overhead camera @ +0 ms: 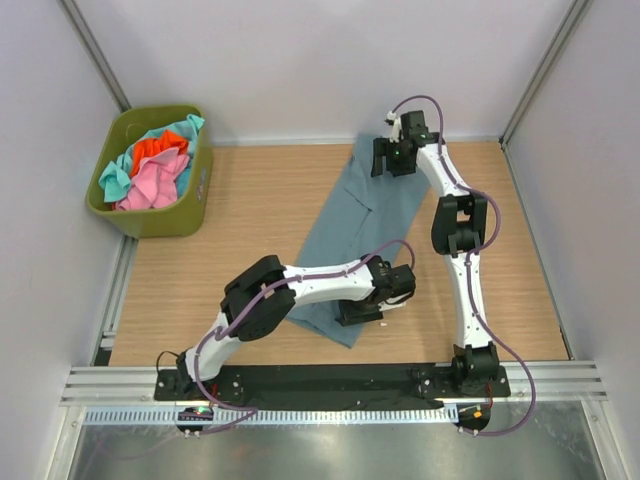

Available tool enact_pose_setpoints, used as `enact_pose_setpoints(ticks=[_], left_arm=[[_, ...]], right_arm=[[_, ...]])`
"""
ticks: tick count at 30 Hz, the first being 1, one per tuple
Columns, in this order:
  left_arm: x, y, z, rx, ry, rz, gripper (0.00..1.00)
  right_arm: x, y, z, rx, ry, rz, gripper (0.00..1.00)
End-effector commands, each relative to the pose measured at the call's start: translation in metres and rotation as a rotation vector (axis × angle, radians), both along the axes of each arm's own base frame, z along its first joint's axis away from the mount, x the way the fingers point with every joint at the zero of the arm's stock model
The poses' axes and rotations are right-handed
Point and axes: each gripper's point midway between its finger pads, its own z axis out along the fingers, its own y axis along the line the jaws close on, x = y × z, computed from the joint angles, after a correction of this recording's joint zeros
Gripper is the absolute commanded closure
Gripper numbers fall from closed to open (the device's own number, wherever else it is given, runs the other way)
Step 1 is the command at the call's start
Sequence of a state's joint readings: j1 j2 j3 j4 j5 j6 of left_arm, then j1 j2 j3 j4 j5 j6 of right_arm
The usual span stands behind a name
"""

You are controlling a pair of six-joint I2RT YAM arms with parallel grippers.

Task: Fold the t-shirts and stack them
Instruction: Fold the tshirt

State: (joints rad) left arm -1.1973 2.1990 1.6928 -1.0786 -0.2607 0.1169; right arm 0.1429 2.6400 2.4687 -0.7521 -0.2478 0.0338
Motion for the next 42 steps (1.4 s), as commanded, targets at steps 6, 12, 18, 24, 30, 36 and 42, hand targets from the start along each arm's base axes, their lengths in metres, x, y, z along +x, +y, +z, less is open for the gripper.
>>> enact_pose_setpoints(ticks=[6, 12, 18, 24, 30, 36, 42], left_arm=[[-0.039, -0.054, -0.024, -0.072, 0.065, -0.049, 0.38], [-0.047, -0.072, -0.027, -0.088, 0.063, -0.078, 0.37], [-0.041, -0.084, -0.029, -0.107, 0.038, -0.086, 0.36], [-0.029, -0.09, -0.017, -0.115, -0.026, -0.101, 0.34], [-0.026, -0.099, 0.062, -0.281, -0.074, -0.144, 0.21], [-0.023, -0.101, 0.167, -0.512, -0.145, -0.146, 0.0], [0.03, -0.046, 0.235, -0.718, -0.253, 0.232, 0.01]], right_arm=[[0.009, 0.075, -0.009, 0.087, -0.054, 0.103, 0.2], [0.003, 0.111, 0.001, 0.163, -0.066, 0.157, 0.18], [-0.001, 0.12, 0.012, 0.194, -0.072, 0.186, 0.18], [0.008, 0.108, 0.061, 0.186, -0.165, 0.197, 0.17], [-0.011, 0.077, 0.196, 0.177, -0.355, 0.203, 0.14], [-0.075, 0.029, 0.303, 0.147, -0.458, 0.022, 0.13], [-0.19, 0.024, 0.242, 0.42, -0.049, -0.132, 0.16]])
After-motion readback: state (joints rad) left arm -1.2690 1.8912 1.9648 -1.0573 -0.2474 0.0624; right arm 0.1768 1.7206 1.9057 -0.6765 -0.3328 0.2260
